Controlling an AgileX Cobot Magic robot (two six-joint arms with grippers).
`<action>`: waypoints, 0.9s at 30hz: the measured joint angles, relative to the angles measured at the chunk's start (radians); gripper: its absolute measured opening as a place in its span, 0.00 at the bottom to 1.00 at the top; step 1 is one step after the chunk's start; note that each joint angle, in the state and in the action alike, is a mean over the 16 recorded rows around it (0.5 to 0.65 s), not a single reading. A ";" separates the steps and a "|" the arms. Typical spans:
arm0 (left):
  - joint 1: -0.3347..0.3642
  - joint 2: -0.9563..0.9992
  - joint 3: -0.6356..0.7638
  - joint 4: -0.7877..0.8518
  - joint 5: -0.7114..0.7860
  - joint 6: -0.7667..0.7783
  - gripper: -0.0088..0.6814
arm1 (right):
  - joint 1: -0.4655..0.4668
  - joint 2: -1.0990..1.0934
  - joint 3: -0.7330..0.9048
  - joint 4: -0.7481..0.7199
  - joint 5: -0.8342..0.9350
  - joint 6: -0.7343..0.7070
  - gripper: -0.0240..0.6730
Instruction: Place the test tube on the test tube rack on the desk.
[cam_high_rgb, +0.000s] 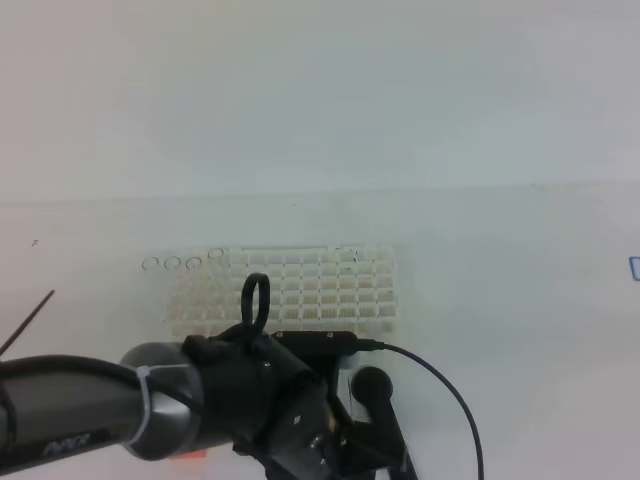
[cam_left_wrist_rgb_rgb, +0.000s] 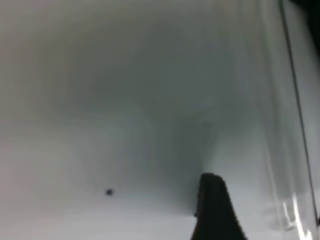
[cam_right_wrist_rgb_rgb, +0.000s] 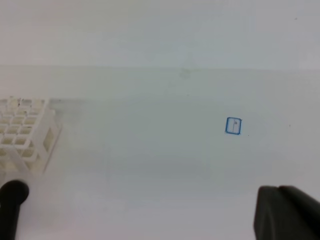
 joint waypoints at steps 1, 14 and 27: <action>0.000 0.000 -0.001 0.023 0.007 -0.018 0.63 | 0.000 0.000 0.000 0.000 0.000 0.000 0.03; 0.000 0.000 -0.008 0.203 0.099 -0.146 0.60 | 0.000 0.000 0.000 0.000 0.000 0.000 0.03; 0.000 0.000 -0.008 0.207 0.116 -0.174 0.28 | 0.000 0.000 0.000 0.000 0.000 0.000 0.03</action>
